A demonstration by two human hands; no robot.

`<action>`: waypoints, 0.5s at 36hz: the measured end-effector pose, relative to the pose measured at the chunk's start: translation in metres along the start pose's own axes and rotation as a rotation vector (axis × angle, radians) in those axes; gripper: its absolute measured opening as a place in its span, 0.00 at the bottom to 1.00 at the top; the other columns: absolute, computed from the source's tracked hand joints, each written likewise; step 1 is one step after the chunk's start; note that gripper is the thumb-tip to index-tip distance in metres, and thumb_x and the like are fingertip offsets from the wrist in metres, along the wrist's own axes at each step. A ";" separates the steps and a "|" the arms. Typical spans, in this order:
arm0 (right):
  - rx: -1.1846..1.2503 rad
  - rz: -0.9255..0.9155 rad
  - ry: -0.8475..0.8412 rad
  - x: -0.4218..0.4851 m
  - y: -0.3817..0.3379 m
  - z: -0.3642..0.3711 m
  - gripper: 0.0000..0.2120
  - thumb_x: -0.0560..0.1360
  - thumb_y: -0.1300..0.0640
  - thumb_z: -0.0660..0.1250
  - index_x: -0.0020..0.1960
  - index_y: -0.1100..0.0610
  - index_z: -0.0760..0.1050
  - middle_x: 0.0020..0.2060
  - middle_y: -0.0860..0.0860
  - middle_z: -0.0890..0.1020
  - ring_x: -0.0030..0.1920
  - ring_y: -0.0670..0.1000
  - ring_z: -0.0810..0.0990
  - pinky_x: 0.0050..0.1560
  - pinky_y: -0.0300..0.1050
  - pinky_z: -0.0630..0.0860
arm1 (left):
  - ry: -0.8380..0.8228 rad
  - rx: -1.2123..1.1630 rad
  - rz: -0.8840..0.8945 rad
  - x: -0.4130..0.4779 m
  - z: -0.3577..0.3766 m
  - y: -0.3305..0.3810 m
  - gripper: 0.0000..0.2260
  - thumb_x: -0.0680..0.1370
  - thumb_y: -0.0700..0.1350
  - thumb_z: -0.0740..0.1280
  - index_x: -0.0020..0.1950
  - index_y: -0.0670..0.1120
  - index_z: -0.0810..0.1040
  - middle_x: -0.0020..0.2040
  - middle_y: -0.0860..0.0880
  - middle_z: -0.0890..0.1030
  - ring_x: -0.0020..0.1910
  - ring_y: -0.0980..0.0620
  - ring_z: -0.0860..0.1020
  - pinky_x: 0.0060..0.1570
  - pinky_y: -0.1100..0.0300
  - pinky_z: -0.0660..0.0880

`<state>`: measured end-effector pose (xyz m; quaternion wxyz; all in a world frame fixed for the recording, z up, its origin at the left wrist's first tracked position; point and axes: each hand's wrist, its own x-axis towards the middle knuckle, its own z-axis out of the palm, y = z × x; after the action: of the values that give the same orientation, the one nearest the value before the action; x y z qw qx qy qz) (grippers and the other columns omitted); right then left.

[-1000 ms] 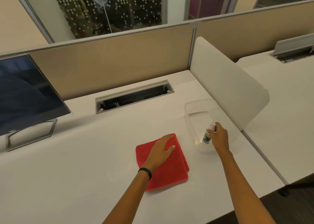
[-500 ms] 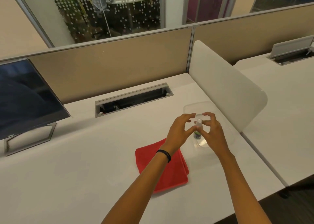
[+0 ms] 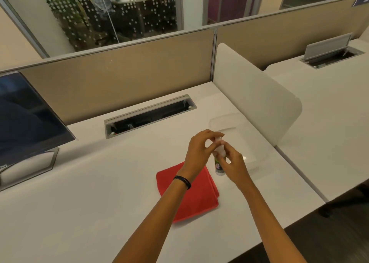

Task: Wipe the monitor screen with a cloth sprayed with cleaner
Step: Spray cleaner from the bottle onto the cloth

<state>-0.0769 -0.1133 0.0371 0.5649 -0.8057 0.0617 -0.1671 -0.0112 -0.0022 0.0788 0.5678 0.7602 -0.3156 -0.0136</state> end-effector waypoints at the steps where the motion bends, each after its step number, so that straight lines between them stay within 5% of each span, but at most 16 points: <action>1: 0.005 -0.013 -0.007 -0.002 -0.002 0.002 0.14 0.76 0.57 0.64 0.55 0.39 0.70 0.45 0.43 0.81 0.47 0.45 0.81 0.47 0.34 0.78 | -0.002 -0.016 -0.007 -0.002 -0.001 0.000 0.06 0.76 0.42 0.67 0.51 0.46 0.81 0.46 0.54 0.81 0.46 0.61 0.77 0.51 0.69 0.73; 6: 0.039 0.005 -0.050 -0.008 -0.004 0.007 0.07 0.74 0.46 0.62 0.51 0.36 0.73 0.42 0.56 0.82 0.44 0.58 0.80 0.45 0.51 0.79 | -0.150 0.020 -0.041 -0.010 -0.016 -0.006 0.08 0.77 0.49 0.64 0.55 0.54 0.79 0.51 0.63 0.80 0.54 0.64 0.74 0.54 0.75 0.66; 10: 0.040 -0.012 -0.063 -0.015 -0.003 0.009 0.10 0.74 0.47 0.62 0.56 0.39 0.72 0.45 0.49 0.83 0.47 0.50 0.82 0.46 0.39 0.79 | -0.213 -0.046 -0.069 -0.015 -0.024 -0.008 0.09 0.78 0.47 0.64 0.56 0.53 0.79 0.53 0.59 0.81 0.54 0.60 0.77 0.62 0.74 0.63; 14: 0.030 -0.036 0.008 -0.019 -0.008 0.016 0.07 0.75 0.48 0.62 0.52 0.40 0.73 0.39 0.58 0.82 0.40 0.56 0.80 0.41 0.47 0.78 | -0.112 -0.063 -0.057 -0.020 -0.020 -0.006 0.07 0.76 0.44 0.66 0.51 0.47 0.81 0.51 0.54 0.82 0.51 0.60 0.79 0.71 0.65 0.58; 18: 0.011 0.034 0.041 -0.022 0.001 0.024 0.09 0.76 0.51 0.63 0.48 0.56 0.78 0.30 0.50 0.75 0.31 0.51 0.74 0.33 0.50 0.75 | 0.187 -0.121 -0.064 -0.013 -0.025 0.001 0.02 0.74 0.41 0.69 0.45 0.45 0.82 0.46 0.53 0.83 0.46 0.58 0.80 0.70 0.66 0.60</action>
<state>-0.0899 -0.0860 0.0248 0.5706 -0.7979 0.0861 -0.1742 -0.0126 0.0248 0.0845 0.6389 0.7320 -0.2356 0.0203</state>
